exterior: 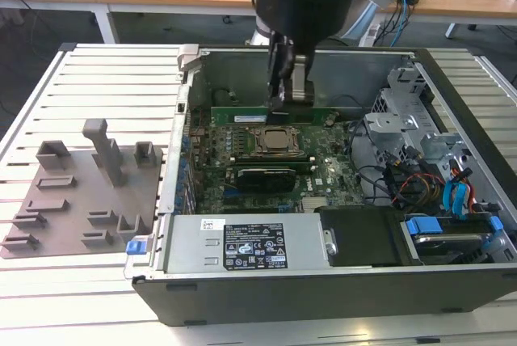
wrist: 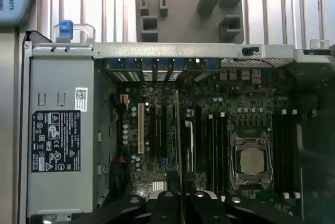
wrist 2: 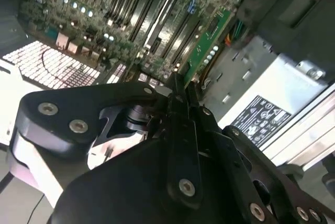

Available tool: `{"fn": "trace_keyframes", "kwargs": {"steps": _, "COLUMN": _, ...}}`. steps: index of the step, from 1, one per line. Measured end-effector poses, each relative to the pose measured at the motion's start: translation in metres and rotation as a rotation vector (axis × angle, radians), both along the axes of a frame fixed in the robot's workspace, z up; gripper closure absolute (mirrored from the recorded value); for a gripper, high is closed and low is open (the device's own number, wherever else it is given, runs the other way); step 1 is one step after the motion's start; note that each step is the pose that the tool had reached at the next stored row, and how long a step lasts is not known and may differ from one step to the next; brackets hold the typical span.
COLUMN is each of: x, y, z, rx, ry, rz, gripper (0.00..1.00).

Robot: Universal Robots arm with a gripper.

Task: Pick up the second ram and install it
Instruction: 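Pick up the second ram and move it above second insertion slot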

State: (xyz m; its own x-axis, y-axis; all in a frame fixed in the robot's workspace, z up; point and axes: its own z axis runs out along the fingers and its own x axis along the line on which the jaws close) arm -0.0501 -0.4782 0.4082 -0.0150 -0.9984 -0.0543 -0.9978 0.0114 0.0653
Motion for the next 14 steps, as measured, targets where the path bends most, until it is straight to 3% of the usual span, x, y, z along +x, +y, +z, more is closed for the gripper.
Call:
{"fn": "trace_keyframes", "kwargs": {"steps": 5, "x": 0.003, "y": 0.0001, "z": 0.0, "rx": 0.0007, "ry": 0.0, "rz": 0.0, "gripper": 0.86}}
{"fn": "trace_keyframes", "kwargs": {"steps": 6, "x": 0.003, "y": 0.0, "z": 0.0, "rx": 0.0463, "ry": 0.0001, "rz": 0.0, "gripper": 0.86}}
{"fn": "trace_keyframes", "kwargs": {"steps": 7, "x": 0.004, "y": 0.0002, "z": -0.0017, "rx": 0.0733, "ry": 0.0003, "rz": -0.002, "gripper": 0.86}}
{"fn": "trace_keyframes", "kwargs": {"steps": 9, "x": 0.018, "y": 0.0021, "z": -0.0081, "rx": 0.0678, "ry": 0.0016, "rz": -0.002, "gripper": 0.86}}
{"fn": "trace_keyframes", "kwargs": {"steps": 10, "x": 0.023, "y": 0.0041, "z": -0.0099, "rx": 0.0604, "ry": 0.0018, "rz": -0.002, "gripper": 0.86}}
{"fn": "trace_keyframes", "kwargs": {"steps": 11, "x": 0.031, "y": 0.0092, "z": -0.0144, "rx": 0.0511, "ry": 0.0028, "rz": -0.002, "gripper": 0.86}}
{"fn": "trace_keyframes", "kwargs": {"steps": 12, "x": 0.037, "y": 0.0134, "z": -0.0193, "rx": 0.0502, "ry": 0.0043, "rz": -0.002, "gripper": 0.86}}
{"fn": "trace_keyframes", "kwargs": {"steps": 14, "x": 0.045, "y": 0.0169, "z": -0.0267, "rx": 0.0504, "ry": 0.0066, "rz": -0.002, "gripper": 0.86}}
